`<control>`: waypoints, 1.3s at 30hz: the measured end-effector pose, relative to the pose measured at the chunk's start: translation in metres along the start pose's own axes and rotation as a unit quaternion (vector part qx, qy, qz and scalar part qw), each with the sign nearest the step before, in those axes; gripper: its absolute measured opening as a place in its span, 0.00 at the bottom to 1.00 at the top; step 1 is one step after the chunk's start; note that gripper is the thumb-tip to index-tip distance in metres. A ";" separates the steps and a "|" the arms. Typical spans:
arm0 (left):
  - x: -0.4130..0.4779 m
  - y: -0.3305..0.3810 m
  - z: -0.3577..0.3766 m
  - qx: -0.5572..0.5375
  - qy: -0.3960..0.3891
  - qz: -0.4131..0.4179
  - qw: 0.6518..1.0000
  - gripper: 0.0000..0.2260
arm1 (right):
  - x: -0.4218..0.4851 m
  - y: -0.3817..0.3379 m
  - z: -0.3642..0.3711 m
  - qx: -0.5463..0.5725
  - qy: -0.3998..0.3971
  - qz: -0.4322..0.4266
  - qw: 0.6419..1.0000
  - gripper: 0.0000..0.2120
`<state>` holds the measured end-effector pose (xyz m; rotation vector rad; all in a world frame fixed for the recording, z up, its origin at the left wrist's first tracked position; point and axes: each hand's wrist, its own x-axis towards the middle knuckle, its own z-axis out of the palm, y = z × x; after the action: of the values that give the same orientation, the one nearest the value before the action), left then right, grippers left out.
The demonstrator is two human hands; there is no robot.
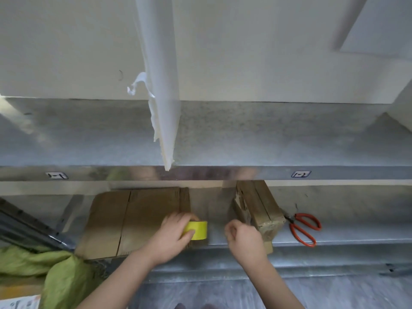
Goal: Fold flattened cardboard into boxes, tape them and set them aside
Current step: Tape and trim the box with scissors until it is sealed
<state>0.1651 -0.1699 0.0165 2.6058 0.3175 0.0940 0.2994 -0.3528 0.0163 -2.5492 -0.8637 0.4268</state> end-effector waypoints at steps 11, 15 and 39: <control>0.001 0.069 -0.011 0.002 0.063 0.045 0.997 0.27 | -0.037 0.044 -0.100 0.049 0.013 0.010 0.999 0.09; 0.013 0.097 0.003 0.089 0.090 0.012 0.992 0.27 | -0.038 0.080 -0.127 0.130 -0.001 -0.014 0.991 0.09; 0.040 0.142 0.022 0.004 0.033 -0.186 0.982 0.26 | 0.029 0.163 -0.165 0.237 -0.148 0.001 0.960 0.05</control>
<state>0.2361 -0.2907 0.0680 2.5065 0.8224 0.0499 0.4709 -0.4989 0.0776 -2.0720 -0.7481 0.9143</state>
